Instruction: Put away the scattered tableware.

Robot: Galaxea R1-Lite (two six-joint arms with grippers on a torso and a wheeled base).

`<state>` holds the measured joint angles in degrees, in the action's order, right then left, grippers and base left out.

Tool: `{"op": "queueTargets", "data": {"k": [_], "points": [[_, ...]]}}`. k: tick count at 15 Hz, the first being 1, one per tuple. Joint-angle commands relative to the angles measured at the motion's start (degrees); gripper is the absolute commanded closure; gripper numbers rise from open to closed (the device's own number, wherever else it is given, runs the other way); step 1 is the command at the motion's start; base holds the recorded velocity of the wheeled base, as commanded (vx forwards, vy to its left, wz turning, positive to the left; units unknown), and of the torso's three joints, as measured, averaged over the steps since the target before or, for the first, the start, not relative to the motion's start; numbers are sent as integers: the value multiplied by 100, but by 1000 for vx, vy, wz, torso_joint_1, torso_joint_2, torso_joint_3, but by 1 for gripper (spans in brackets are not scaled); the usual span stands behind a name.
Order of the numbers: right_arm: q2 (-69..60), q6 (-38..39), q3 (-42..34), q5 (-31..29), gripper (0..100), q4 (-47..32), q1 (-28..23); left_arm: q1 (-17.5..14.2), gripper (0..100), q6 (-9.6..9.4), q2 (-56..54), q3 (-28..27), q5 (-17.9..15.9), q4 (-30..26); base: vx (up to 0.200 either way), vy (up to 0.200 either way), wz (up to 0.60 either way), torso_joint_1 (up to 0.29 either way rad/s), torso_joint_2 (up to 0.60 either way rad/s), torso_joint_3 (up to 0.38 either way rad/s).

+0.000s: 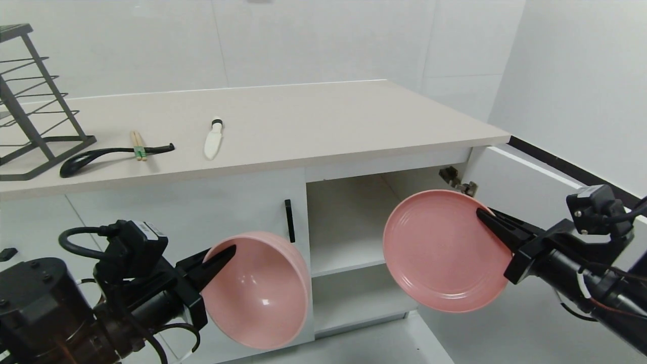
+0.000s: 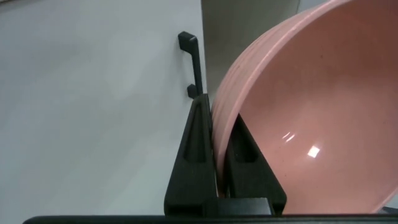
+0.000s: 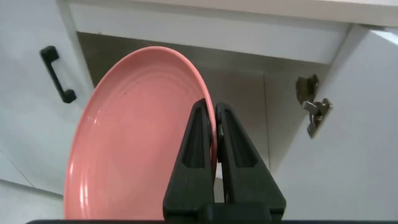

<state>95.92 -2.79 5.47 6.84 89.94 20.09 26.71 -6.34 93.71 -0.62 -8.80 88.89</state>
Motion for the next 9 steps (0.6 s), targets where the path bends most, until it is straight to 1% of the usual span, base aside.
{"op": "queueTargets", "data": {"k": [1,4,6,9], "points": [[6,-2,-11,2,100,6,-5,1,100,1,7,1,1,-4,0,0,0,-198,198,46],[6,-11,-20,2,100,6,-5,1,100,1,7,1,1,-4,0,0,0,-175,255,84],[15,-2,-20,2,100,6,-14,1,100,1,33,9,1,-4,0,0,0,-44,246,41],[68,-2,-29,2,100,6,-23,1,100,1,77,9,1,-4,0,0,0,-6,67,16]]}}
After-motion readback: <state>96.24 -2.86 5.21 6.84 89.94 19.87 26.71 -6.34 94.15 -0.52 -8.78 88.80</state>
